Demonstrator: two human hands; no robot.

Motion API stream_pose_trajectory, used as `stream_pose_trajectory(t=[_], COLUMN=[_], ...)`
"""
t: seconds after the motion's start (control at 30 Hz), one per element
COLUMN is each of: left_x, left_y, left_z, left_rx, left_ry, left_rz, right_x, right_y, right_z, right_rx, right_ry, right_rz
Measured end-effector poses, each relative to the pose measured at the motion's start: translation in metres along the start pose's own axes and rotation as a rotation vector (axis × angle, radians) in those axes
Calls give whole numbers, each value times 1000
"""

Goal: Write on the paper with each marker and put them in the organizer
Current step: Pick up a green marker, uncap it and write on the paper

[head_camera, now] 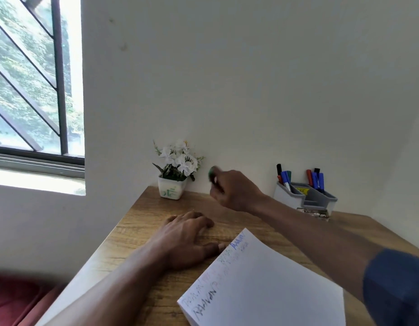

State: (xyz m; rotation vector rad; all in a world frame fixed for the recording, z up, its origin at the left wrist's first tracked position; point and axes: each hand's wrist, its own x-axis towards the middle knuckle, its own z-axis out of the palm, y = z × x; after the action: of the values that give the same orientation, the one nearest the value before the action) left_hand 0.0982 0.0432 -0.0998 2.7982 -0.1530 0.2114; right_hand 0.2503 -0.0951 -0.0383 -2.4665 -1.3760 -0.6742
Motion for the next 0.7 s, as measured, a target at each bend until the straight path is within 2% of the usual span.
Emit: stream_pose_trajectory(t=[0.07,0.13,0.2,0.27,0.33,0.4,0.53,0.7], left_x=[0,-1,-4,-7,-11,-14,-14,-10], left_y=[0,1,5,12,19,23,23,26], left_z=[0,-1,-3,-4,-4,-3,1,1], left_rx=[-22,-105,-227,-303,-334,-342,-237,-135], left_ry=[52,176,356,519,606,605,478,310], left_rz=[3,31,105,183,232,259,269,232], right_x=[-22,-48,-78,-101,-117,-125,-130,-130], right_y=[-11,-27,-40,-49,-52,-55,-56,-53], right_z=[-12,-23,-31,-36,-36,-33,-29,-26], right_rx=[600,1124,1414,1569,1599,1562,1509,1292], right_ry=[226,281,257,231,207,182,104,95], right_rz=[378,633,709,743,766,738,765,728])
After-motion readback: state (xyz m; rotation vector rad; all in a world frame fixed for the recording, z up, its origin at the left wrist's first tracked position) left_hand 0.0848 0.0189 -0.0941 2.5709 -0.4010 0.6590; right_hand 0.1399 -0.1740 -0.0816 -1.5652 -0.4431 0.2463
